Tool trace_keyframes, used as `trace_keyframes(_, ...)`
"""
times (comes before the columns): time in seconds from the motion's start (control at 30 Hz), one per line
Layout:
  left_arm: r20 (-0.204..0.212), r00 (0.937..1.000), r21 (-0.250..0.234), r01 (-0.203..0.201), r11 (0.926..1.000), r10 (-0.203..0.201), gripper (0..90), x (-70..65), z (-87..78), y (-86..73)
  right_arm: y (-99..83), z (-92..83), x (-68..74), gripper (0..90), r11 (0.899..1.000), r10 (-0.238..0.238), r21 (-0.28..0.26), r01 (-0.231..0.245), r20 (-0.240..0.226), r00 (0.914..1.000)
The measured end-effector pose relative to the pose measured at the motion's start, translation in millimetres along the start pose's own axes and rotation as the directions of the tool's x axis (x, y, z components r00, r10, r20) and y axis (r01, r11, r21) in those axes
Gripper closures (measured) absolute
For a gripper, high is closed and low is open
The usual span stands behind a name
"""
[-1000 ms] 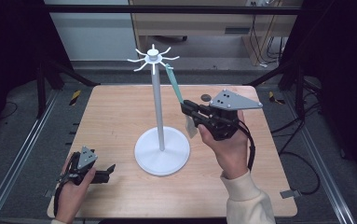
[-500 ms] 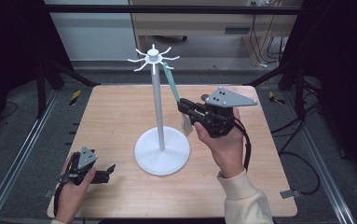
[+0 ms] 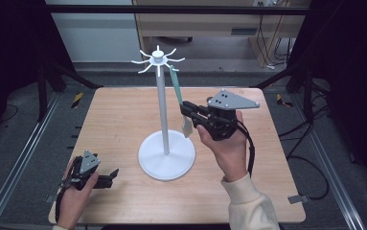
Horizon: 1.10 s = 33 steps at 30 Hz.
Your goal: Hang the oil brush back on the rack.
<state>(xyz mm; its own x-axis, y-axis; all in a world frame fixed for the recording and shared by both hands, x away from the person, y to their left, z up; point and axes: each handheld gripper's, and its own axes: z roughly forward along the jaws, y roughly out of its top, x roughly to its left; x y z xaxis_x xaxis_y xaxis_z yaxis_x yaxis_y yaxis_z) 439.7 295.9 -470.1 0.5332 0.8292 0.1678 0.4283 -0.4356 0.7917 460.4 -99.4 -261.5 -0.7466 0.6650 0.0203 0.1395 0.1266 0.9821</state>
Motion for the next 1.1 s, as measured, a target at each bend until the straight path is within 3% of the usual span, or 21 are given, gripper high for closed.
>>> trace_keyframes(0.4, 0.000, 1.0000, -0.001, 0.005, 1.0000, -0.005, 2.7, 0.4, 0.0, -0.9, -2.1, 8.2, -6.3, 86.3, 1.000, 0.003, 0.014, -0.003, -0.004, 1.0000)
trace_keyframes(0.57, 0.002, 1.0000, -0.001, 0.008, 1.0000, -0.008, 2.7, 0.7, 0.2, -1.0, -3.3, 6.3, -6.3, 84.3, 0.999, -0.007, 0.034, 0.006, 0.027, 0.9996)
trace_keyframes(0.7, 0.001, 1.0000, -0.003, 0.005, 1.0000, -0.005, 2.7, 0.1, -0.6, -0.7, -4.4, 3.6, -5.2, 77.0, 0.998, -0.025, 0.059, 0.021, 0.079, 0.9965)
trace_keyframes(0.83, -0.004, 1.0000, -0.004, 0.005, 1.0000, -0.005, 2.7, 0.5, -0.5, -0.8, -5.8, 2.6, -7.1, 62.6, 0.993, -0.049, 0.110, 0.033, 0.146, 0.9880)
trace_keyframes(1.1, -0.008, 0.9999, -0.002, 0.006, 1.0000, -0.006, 2.6, 0.7, -0.2, 0.1, -13.3, 1.1, -19.0, 41.2, 0.986, -0.040, 0.168, -0.002, 0.246, 0.9685)
